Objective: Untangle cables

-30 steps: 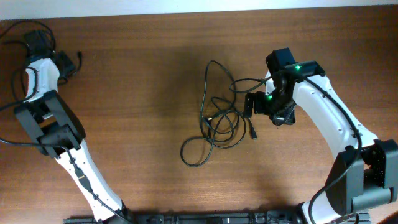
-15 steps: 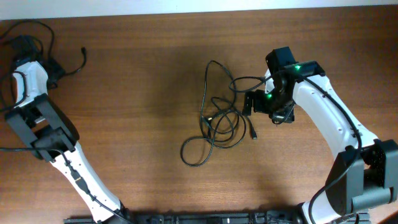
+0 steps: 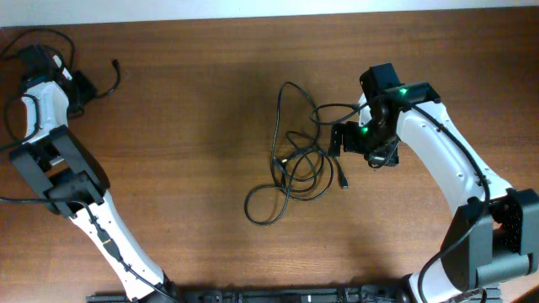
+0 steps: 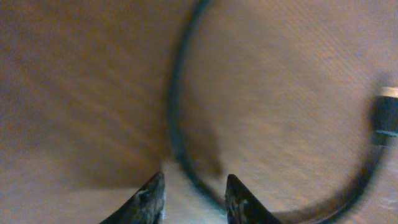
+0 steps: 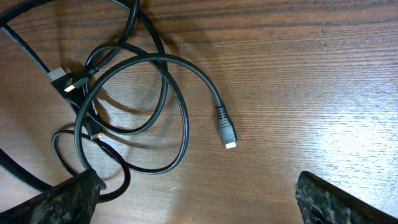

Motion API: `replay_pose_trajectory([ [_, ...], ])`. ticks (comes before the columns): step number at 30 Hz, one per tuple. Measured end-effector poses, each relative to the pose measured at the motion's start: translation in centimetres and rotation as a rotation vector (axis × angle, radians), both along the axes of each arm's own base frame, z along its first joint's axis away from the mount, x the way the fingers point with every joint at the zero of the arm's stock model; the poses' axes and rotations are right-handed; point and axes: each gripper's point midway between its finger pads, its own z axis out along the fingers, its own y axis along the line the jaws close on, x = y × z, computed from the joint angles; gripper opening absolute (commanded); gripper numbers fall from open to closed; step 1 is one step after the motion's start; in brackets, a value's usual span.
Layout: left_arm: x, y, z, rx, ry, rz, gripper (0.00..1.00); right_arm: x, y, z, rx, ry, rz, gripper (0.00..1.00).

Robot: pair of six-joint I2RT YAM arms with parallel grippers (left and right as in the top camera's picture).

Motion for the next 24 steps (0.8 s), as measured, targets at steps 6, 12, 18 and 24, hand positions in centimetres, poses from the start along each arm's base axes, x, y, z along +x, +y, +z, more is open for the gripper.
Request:
replay_pose_trajectory([
  [6,-0.9,1.2,-0.2,0.057,0.045,0.044,0.34,0.1,0.0,0.0,0.001,-0.004,0.0,0.98],
  [12,-0.3,-0.7,-0.4,0.028,0.044,0.016,0.0,0.2,0.0,0.0,0.002,-0.008,0.0,0.98],
  [18,3.0,-4.4,-0.4,-0.103,-0.077,-0.036,0.0,0.2,0.0,0.0,0.002,-0.008,0.0,0.98],
  [24,6.6,-7.3,0.0,-0.223,-0.216,-0.004,0.0,-0.5,-0.1,0.0,-0.004,0.019,0.0,0.98],
])
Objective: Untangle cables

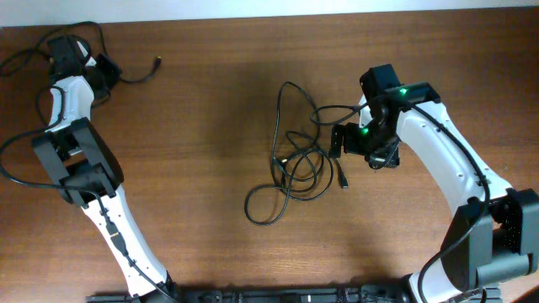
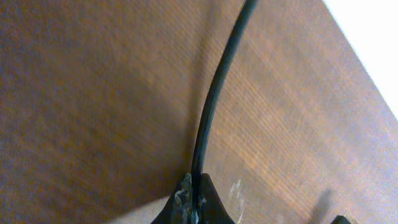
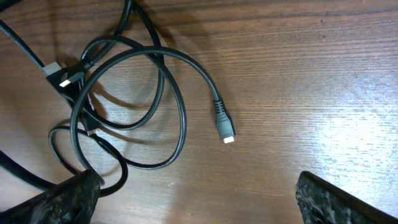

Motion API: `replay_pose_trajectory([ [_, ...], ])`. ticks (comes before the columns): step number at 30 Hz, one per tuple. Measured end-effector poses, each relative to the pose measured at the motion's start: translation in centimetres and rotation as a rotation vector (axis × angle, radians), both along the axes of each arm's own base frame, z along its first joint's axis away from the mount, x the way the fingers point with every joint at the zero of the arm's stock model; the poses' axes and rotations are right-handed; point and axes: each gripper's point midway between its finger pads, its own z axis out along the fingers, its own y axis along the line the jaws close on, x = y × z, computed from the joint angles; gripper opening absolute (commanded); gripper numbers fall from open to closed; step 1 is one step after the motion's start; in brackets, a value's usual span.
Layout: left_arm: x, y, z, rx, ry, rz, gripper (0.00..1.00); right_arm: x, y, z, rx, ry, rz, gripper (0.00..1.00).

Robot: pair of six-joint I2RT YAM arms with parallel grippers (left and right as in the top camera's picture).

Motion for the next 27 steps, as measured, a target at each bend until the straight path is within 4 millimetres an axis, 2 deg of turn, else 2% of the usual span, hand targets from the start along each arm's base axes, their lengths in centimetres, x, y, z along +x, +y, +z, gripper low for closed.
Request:
replay_pose_trajectory([
  [2,1.4,0.9,1.3,-0.022,-0.061,0.033,0.0,0.0,0.0,0.0,0.0,0.001,0.0,0.98],
  [5,3.8,2.5,6.7,-0.024,-0.203,0.049,0.08,-0.1,0.0,0.0,-0.001,0.003,0.0,0.98],
  [7,4.9,3.5,10.7,-0.011,-0.296,0.046,0.46,-0.1,0.0,0.0,-0.001,0.003,0.0,0.98],
  [9,5.1,3.6,11.8,-0.026,-0.32,0.034,0.59,-0.1,0.0,0.0,-0.001,0.003,0.0,0.98],
  [10,4.9,3.6,11.7,-0.033,-0.315,0.032,0.63,-0.1,0.0,0.0,-0.001,0.003,0.0,0.98],
  [13,3.4,3.7,10.1,-0.092,-0.24,0.045,0.61,0.0,0.0,0.0,0.0,0.0,0.0,0.98],
  [14,3.2,3.7,9.9,-0.101,-0.226,0.047,0.57,0.0,0.0,0.0,0.0,0.0,0.0,0.98],
  [15,2.7,3.5,9.4,-0.116,-0.199,0.049,0.49,0.0,0.0,0.0,0.0,0.0,0.0,0.98],
  [16,2.4,3.4,9.1,-0.125,-0.182,0.051,0.47,0.0,0.0,0.0,0.0,0.0,0.0,0.98],
  [17,2.3,3.3,9.0,-0.13,-0.177,0.049,0.54,0.0,0.0,0.0,0.0,-0.001,-0.001,0.98],
  [20,2.2,2.2,8.9,-0.171,-0.172,0.016,0.58,0.0,0.0,0.0,0.0,0.0,0.0,0.98],
  [21,2.3,1.6,9.0,-0.19,-0.178,-0.004,0.64,0.0,0.0,0.0,0.0,0.0,0.0,0.98],
  [23,2.0,-0.4,9.2,-0.265,-0.173,-0.075,0.91,0.1,0.0,0.0,0.001,-0.004,0.0,0.98],
  [25,1.0,-3.1,8.9,-0.313,-0.146,-0.198,0.92,0.4,0.1,0.0,0.004,-0.016,0.0,0.98],
  [27,-0.4,-6.7,8.6,-0.377,-0.116,-0.346,0.95,0.8,0.2,0.0,0.007,-0.035,0.0,0.98],
])
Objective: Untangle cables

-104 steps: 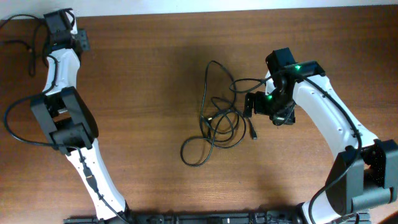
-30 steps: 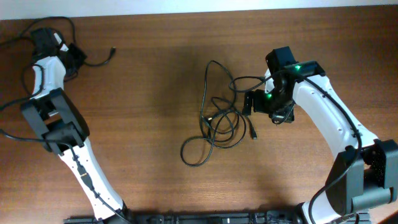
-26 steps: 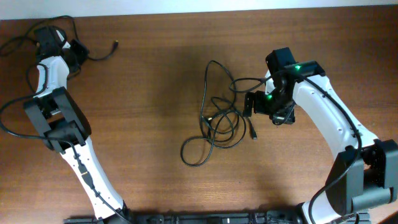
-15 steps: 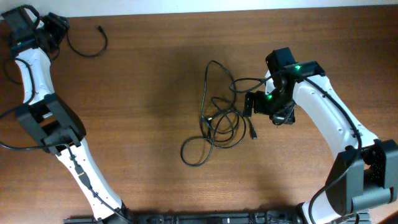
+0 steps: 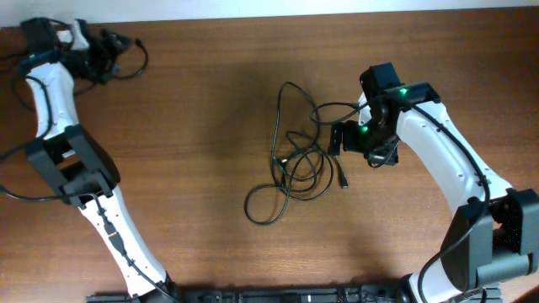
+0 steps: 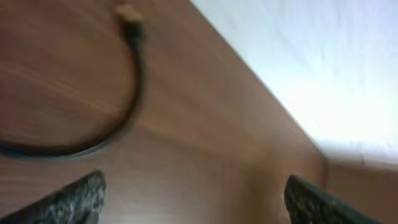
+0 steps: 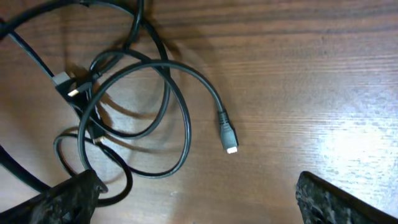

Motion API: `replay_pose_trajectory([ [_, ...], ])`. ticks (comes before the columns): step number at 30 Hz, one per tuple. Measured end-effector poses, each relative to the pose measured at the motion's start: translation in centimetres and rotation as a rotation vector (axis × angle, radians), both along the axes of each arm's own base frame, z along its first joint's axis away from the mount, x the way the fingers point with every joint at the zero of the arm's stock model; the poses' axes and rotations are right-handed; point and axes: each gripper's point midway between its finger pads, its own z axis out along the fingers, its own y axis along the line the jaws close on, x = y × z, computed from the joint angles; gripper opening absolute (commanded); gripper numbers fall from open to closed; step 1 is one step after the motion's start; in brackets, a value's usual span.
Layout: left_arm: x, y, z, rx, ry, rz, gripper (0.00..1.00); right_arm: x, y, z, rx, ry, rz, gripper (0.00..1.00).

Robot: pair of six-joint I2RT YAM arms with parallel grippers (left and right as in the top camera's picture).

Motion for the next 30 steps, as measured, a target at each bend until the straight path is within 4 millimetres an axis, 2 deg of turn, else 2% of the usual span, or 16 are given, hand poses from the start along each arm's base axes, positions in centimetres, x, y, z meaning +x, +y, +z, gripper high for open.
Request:
replay_pose_trajectory([
  [1,-0.5,-2.7,0.3,-0.02,-0.026,-0.109,1.0,0.1,0.0,0.0,0.001,-0.006,0.0,0.98],
  [5,-2.8,-13.5,1.1,-0.091,-0.083,-0.448,0.99,0.4,0.1,0.0,0.004,-0.017,0.0,0.99],
  [6,-3.8,-17.2,0.4,-0.067,-0.051,-0.531,0.99,0.5,0.1,0.0,0.004,-0.022,0.0,0.98],
  [11,-6.9,-28.0,-2.7,0.137,0.047,-0.763,0.99,1.2,-0.2,0.1,0.008,-0.044,-0.013,0.98],
  [12,-7.8,-30.8,-3.2,0.185,0.05,-0.824,0.99,1.4,-0.9,0.1,0.007,-0.043,-0.034,0.98],
  [13,-8.9,-33.6,-3.5,0.222,0.049,-0.883,0.99,1.8,-3.1,0.1,0.002,-0.035,-0.099,0.98],
  [14,-9.7,-35.3,-3.8,0.245,0.047,-0.92,0.99,1.9,-4.8,0.0,-0.002,-0.025,-0.151,0.98],
  [16,-10.7,-37.8,-4.4,0.32,0.045,-0.972,0.99,1.2,-7.7,-0.1,-0.013,0.018,-0.237,0.98],
  [18,-11.5,-39.6,-4.9,0.383,0.039,-1.004,0.87,1.3,-9.2,-0.1,-0.016,0.02,-0.282,0.98],
  [21,-12.9,-42.2,-5.5,0.462,0.041,-1.045,0.3,1.3,-9.7,-0.1,-0.016,0.02,-0.297,0.98],
  [22,-12.9,-42.1,-5.6,0.473,0.046,-1.04,0.14,1.3,-9.7,-0.1,-0.016,0.02,-0.298,0.98],
  [23,-12.7,-41.9,-5.7,0.479,0.053,-1.028,0.06,1.3,-9.7,-0.1,-0.016,0.02,-0.297,0.98],
  [24,-12.6,-41.6,-5.7,0.48,0.065,-1.013,0.0,1.3,-9.7,-0.1,-0.016,0.02,-0.297,0.98],
  [26,-12.5,-41.2,-4.7,0.483,0.083,-0.99,0.0,1.3,-9.7,-0.1,-0.016,0.02,-0.297,0.98],
  [29,-11.7,-41.4,0.6,0.494,0.015,-0.963,0.0,1.3,-9.7,-0.1,-0.016,0.021,-0.297,0.98],
  [30,-11.6,-41.4,3.1,0.498,-0.026,-0.953,0.0,1.3,-9.7,-0.1,-0.016,0.02,-0.297,0.98],
])
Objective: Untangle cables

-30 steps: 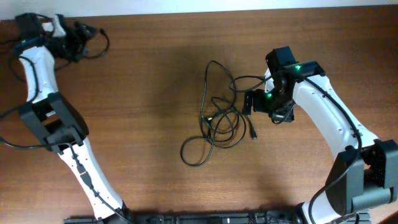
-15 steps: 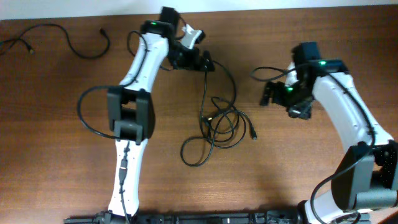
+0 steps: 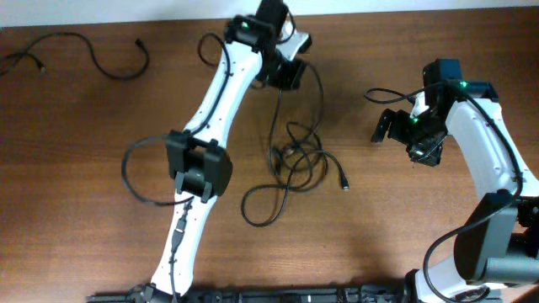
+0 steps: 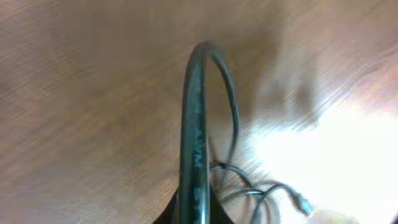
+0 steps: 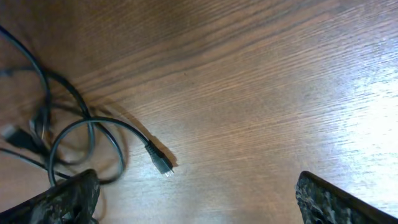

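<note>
A tangle of black cables (image 3: 295, 160) lies mid-table, one plug (image 3: 344, 182) sticking out to its right. From it a loop rises toward the back edge, where my left gripper (image 3: 285, 74) is shut on it. The left wrist view shows that thick black cable (image 4: 194, 124) running up from between the closed left gripper (image 4: 196, 214), the tangle blurred below. One separate black cable (image 3: 93, 52) lies spread at the back left. My right gripper (image 3: 408, 135) hangs open right of the tangle; its wrist view shows wide-apart fingers (image 5: 68, 199) and a plug (image 5: 160, 163) on the wood.
The wooden table (image 3: 168, 252) ends at a white strip along the back edge, close behind the left gripper. The left arm stretches diagonally across the table's middle left. The right arm comes in from the right side.
My left gripper was open at the back-left corner; now it is at the back middle, shut on a cable from the tangle. The right gripper has moved right, away from the tangle.
My left gripper held one cable at the far left, fingers closing round it, then shut on it by the back edge, then stood open with it let go. That cable now lies apart at the back left, and the left gripper grips the tangle's upper loop.
</note>
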Motion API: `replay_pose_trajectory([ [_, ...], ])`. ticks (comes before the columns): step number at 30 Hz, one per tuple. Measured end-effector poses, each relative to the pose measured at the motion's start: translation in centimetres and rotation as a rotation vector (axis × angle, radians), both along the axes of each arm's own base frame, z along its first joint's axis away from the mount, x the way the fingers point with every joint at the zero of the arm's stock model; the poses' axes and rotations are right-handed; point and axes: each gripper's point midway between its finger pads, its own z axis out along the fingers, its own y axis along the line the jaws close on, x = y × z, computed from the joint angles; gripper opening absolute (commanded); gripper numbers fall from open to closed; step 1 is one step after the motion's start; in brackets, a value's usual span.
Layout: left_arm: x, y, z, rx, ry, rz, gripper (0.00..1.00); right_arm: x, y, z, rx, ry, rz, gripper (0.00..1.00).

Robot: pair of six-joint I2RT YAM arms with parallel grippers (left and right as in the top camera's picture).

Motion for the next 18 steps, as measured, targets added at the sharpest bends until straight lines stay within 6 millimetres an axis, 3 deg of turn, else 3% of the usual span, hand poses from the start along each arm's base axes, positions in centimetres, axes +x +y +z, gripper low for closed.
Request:
replay_pose_trajectory([
  [1,0.3,-0.1,3.2,-0.028,-0.065,0.0,0.0,0.0,0.0,0.0,0.0,0.0,0.0,0.98],
  [2,0.4,-0.1,4.8,-0.042,-0.098,0.002,0.0,0.0,0.0,0.0,0.0,0.001,0.0,0.98],
  [4,0.4,-0.1,11.3,-0.12,-0.242,0.025,0.0,0.0,0.0,0.0,0.0,0.0,0.0,0.98],
  [9,-0.2,0.5,20.4,-0.229,-0.44,0.059,0.0,0.0,0.0,0.0,0.0,0.0,0.0,0.98],
  [11,-1.3,1.3,26.6,-0.295,-0.586,0.063,0.0,0.0,0.0,0.0,0.0,0.0,0.0,0.98],
  [13,-3.7,3.3,33.5,-0.347,-0.749,0.089,0.0,0.0,0.0,0.0,0.0,0.0,0.0,0.98],
  [15,-6.5,7.3,40.7,-0.36,-0.944,0.182,0.0,0.0,0.0,0.0,0.0,0.0,0.0,0.98],
  [18,-9.8,12.8,47.8,-0.349,-1.165,0.347,0.0,0.0,0.0,0.0,0.0,0.0,0.0,0.98],
])
